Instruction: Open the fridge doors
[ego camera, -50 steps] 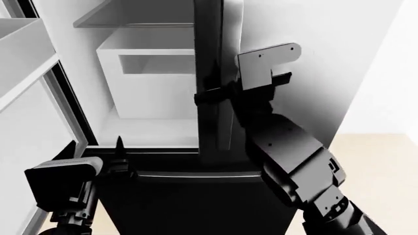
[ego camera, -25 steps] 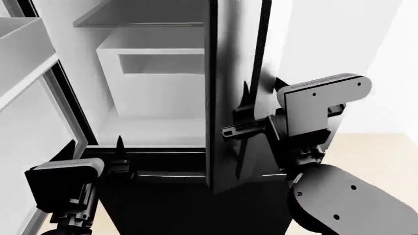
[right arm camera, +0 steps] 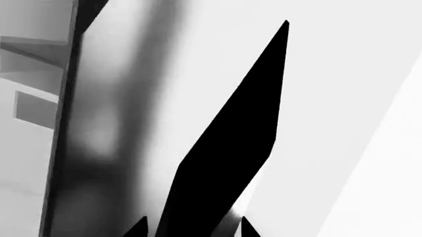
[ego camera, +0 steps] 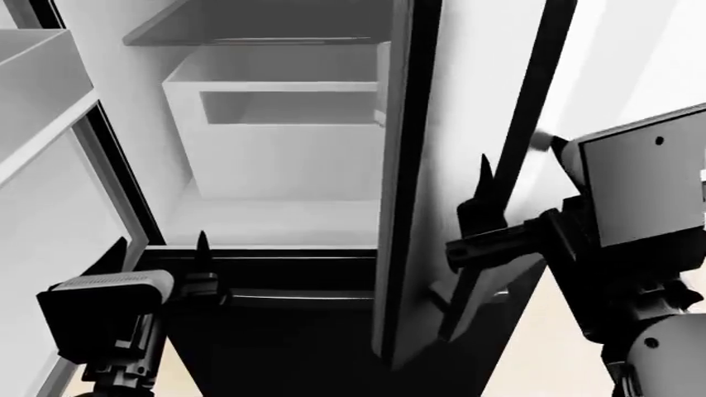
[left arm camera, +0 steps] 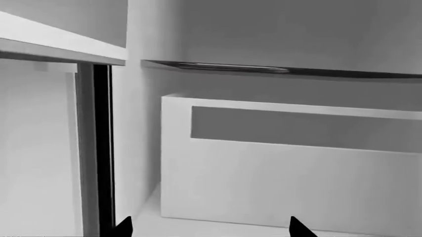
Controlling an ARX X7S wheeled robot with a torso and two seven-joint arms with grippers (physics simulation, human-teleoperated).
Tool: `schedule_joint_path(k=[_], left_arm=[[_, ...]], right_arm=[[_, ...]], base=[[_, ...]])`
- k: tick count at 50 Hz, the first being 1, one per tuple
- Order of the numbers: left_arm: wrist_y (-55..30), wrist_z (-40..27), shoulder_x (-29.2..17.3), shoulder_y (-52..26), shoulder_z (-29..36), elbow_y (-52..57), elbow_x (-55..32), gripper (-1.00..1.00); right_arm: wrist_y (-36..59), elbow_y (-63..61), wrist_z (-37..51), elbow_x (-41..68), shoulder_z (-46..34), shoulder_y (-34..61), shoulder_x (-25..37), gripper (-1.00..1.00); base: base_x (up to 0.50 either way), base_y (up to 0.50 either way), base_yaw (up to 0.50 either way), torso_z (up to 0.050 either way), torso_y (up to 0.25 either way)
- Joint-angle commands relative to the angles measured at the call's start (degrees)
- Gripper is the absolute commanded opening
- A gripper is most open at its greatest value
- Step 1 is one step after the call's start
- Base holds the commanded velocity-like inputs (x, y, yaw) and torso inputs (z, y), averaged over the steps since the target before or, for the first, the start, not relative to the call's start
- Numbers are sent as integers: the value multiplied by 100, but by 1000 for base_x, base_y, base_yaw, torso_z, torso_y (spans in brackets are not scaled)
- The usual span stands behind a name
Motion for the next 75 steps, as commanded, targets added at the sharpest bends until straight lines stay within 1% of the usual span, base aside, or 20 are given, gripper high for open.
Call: schedule_joint_path(k=[1,4,7,9,10,11,14,15,24,26,27,39,41,43,47,49,51,57,66,75], left_arm=[[-197,147,140,41,-127,119,15,100],[-190,144,154,74,-102,133,42,100],[-232,104,131,77,-106,212,12,100],[-212,94,115,123,-89,281,63,100],[-221,97,129,120,-78,264,62,100],[-218,105,143,123,-65,241,84,100],[-251,82,126,134,-47,292,108,100],[-248,86,129,135,-47,285,109,100],[-260,55,88,153,-74,368,79,100],[-262,52,79,149,-90,366,59,100],[-259,59,93,151,-78,343,78,100],[-286,76,116,110,-79,307,66,100],[-287,74,116,105,-85,309,61,100],[-278,77,125,115,-77,304,81,100],[-271,90,133,117,-81,281,66,100],[-271,91,134,117,-82,281,66,100],[-253,97,116,140,-97,278,52,100],[-244,106,124,144,-106,240,46,100],[-239,122,145,159,-91,201,67,100],[-229,128,183,169,-79,151,94,100]], right_arm=[[-779,-1036,416,-982,-364,3888,1113,-100],[-445,-1036,275,-501,418,3872,1404,-100],[238,-1036,218,383,1919,3648,1668,-100],[1303,-1036,518,1370,3555,2562,1356,-100],[2162,-1036,1326,2230,4415,1702,524,-100],[3022,-1036,1444,3017,5274,843,301,-100],[3303,-1034,1442,3544,7852,1035,787,-100],[3213,-1034,1441,3584,8191,1189,895,-100],[2786,-977,1428,4101,6357,3732,1657,-100],[3011,-814,1434,4295,6597,3895,1698,-100],[3231,-719,1438,4409,6836,3899,1734,100],[4065,-609,1253,4844,7911,3904,1499,100],[4151,-705,1073,4730,7884,3904,1282,100],[4361,-705,1399,4839,7792,3905,650,100],[4083,-852,1446,4444,7091,3905,67,100],[4076,-857,1446,4430,7077,3905,64,100],[3919,-931,1447,3988,6318,3905,-366,100],[3540,-941,1447,3395,5319,3904,-871,100],[2061,-1035,1447,2483,3462,3903,-1519,100],[1921,-1036,1448,2316,3185,3904,-1753,100]], base=[[0,0,0,0,12],[-3,0,0,4,12],[-3,2,0,4,12],[-5,3,0,5,11],[-10,3,3,0,11],[0,3,3,0,10],[0,3,3,4,9],[-11,4,3,0,13],[0,0,0,1,2],[0,0,0,0,0],[0,0,0,0,0],[0,0,0,0,0],[0,0,0,0,0],[0,0,0,0,0],[0,0,0,0,0],[0,0,0,0,0],[0,0,0,0,0],[0,0,0,0,0],[0,0,0,0,0],[0,0,0,0,0]])
